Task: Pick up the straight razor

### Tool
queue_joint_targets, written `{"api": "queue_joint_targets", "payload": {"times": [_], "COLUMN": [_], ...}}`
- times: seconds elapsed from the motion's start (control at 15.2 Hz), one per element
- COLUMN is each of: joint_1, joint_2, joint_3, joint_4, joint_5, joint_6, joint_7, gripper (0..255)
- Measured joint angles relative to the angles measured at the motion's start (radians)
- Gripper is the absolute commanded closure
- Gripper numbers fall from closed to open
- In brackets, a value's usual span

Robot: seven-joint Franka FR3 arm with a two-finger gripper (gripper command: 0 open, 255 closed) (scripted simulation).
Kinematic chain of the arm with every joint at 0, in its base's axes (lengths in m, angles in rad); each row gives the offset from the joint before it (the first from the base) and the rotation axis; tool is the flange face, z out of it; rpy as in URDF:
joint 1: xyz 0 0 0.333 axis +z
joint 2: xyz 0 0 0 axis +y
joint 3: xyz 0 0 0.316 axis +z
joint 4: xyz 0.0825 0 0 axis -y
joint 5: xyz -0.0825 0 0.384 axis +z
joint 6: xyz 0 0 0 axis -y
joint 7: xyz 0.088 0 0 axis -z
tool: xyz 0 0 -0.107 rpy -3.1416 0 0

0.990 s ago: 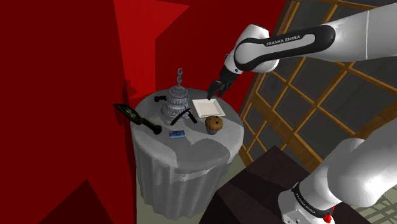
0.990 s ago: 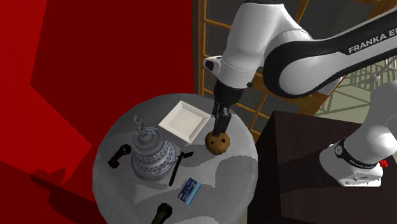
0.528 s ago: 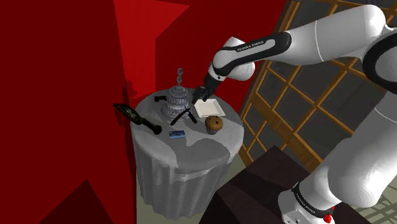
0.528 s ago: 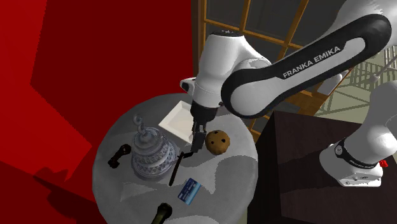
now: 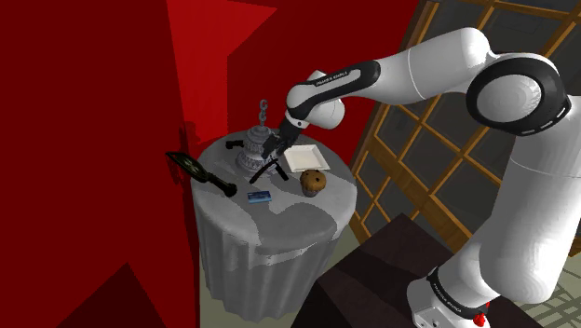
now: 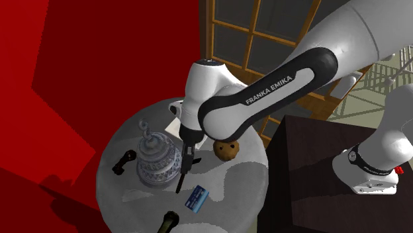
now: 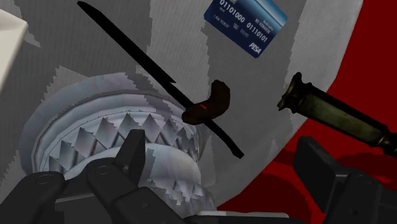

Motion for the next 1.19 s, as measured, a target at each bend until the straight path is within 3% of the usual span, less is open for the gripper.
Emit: {"api": "queue_joint_targets", "payload": {"times": [0.4,0.46,1.19], "joint_1": [-0.007,-0.007,-0.007], "joint_2": [0.049,0.051,0.048], "joint_3": [0.014,0.014,0.013], "joint_4": [-0.003,-0.003,-0.002], "joint_5": [0.029,0.031,0.029], "joint_6": [0.048,0.05,0.048], "joint_7": [-0.038,-0.039,-0.038], "gripper": [0,255,255]}}
